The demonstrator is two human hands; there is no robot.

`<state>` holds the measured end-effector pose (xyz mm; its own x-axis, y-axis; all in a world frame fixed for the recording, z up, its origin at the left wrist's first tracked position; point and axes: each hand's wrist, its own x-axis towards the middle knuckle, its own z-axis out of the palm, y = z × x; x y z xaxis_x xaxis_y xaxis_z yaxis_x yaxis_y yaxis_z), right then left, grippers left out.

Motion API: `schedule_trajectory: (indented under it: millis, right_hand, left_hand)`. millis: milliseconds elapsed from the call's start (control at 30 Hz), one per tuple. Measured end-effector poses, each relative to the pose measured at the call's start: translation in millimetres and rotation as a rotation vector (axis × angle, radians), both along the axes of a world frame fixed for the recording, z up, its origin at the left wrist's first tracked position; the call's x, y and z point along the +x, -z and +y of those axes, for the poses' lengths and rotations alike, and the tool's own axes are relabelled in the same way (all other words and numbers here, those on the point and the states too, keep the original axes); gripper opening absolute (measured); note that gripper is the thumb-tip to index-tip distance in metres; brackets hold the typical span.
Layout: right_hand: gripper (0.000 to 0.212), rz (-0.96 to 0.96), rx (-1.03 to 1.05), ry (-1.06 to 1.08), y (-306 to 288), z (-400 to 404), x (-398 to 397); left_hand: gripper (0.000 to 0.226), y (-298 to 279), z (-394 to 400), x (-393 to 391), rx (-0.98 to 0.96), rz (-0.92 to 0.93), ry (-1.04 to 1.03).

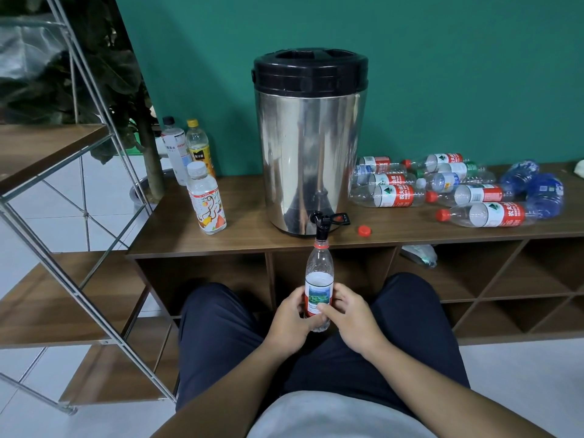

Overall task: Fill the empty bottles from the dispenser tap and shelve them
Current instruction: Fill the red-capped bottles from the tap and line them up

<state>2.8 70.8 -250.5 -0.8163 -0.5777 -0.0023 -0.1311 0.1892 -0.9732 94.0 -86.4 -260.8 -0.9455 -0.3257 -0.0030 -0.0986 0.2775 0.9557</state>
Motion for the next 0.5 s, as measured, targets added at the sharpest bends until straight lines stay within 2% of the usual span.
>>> schedule_trajectory:
  millis: [500]
  right_hand:
    - [0.046,0.001,-0.011,-0.002,2.4,-0.2,-1.1]
  left_hand:
    - [0.059,0.0,0.2,-0.1,0.019,0.019,-0.002]
